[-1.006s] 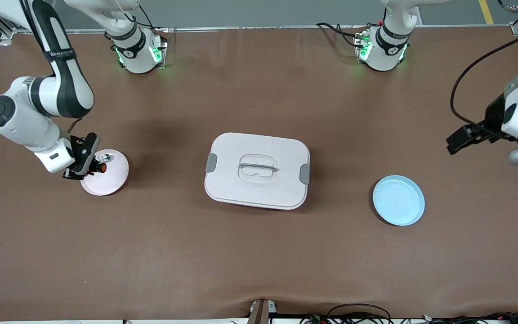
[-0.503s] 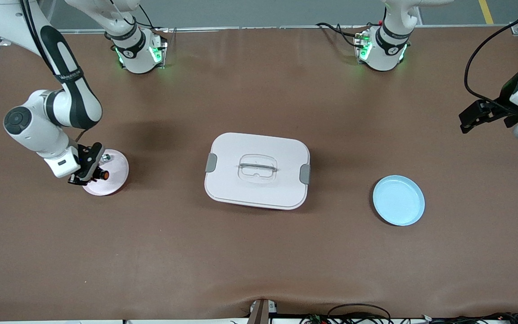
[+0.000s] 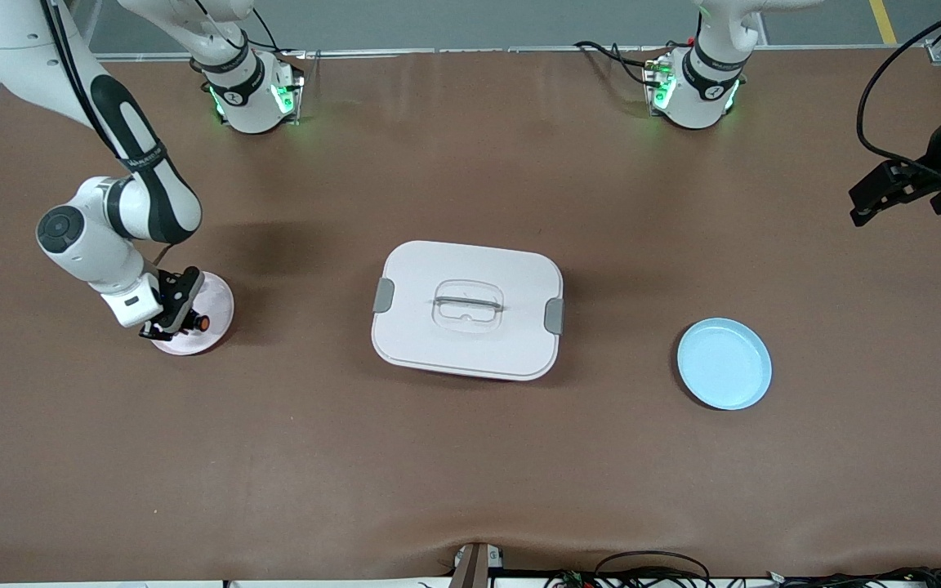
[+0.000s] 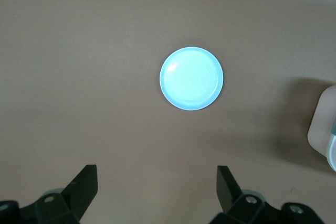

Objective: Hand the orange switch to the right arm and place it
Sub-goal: 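Lower the switch onto the white plate and open the right gripper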

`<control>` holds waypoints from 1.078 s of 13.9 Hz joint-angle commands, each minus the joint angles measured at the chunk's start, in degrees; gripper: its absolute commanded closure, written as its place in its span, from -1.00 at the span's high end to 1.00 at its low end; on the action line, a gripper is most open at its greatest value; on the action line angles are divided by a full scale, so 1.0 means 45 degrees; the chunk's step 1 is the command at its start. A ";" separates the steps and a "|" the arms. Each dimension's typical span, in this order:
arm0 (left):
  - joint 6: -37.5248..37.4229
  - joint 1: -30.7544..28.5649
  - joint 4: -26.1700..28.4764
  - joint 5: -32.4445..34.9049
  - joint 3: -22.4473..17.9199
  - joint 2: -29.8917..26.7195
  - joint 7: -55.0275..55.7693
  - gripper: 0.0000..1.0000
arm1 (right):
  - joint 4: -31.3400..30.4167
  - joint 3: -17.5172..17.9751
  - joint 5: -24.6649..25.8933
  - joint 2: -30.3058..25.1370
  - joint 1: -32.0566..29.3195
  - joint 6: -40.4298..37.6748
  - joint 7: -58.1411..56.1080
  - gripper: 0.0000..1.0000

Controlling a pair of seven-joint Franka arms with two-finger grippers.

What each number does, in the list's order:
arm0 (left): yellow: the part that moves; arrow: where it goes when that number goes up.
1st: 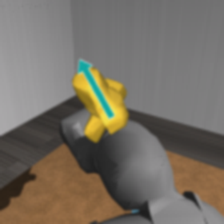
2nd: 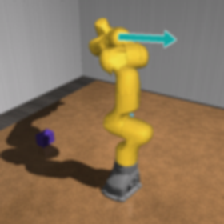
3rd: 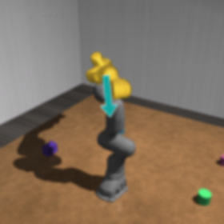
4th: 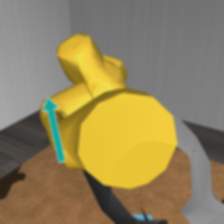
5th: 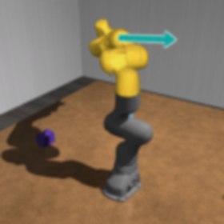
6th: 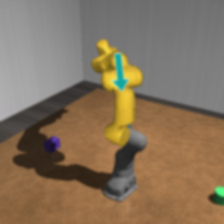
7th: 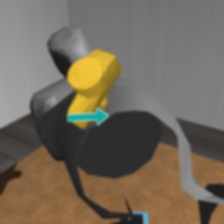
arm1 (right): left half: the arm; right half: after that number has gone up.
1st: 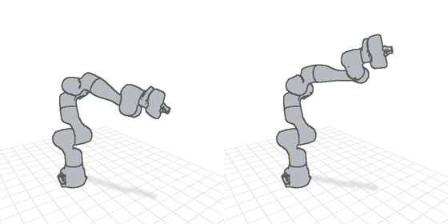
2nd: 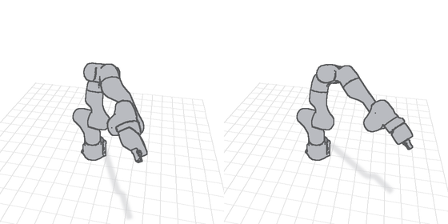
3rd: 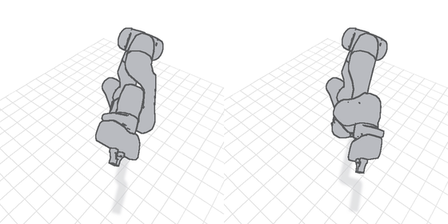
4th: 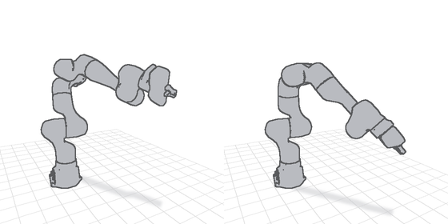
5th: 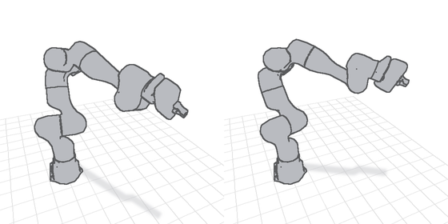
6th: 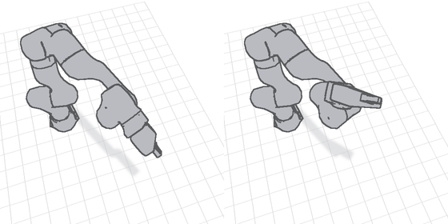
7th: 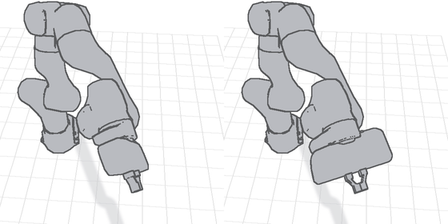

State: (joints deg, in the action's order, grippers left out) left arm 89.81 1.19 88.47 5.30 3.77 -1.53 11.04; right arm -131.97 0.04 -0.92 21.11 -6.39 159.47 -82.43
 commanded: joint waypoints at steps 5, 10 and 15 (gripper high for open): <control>0.0023 -0.0088 0.0241 -0.1080 -0.0038 -0.0267 -0.0267 1.00 | -0.0127 0.0186 0.0301 0.0680 -0.0454 0.1005 -0.0470 -1.00; 0.0472 0.0010 0.0203 -0.0924 0.0041 0.0222 -0.0227 1.00 | -0.0088 0.0206 0.0282 0.0759 -0.0826 0.0948 -0.0511 0.98; 0.0356 0.0010 0.0203 -0.0963 0.0196 0.0027 -0.0266 1.00 | 0.0049 0.0225 0.0223 0.0603 -0.0788 0.0811 -0.0413 1.00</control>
State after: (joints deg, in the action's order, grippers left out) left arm 91.39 1.43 89.09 1.36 4.09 -0.31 11.02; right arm -131.94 0.06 -0.91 23.98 -8.74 162.78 -84.23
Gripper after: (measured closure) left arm 0.000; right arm 0.145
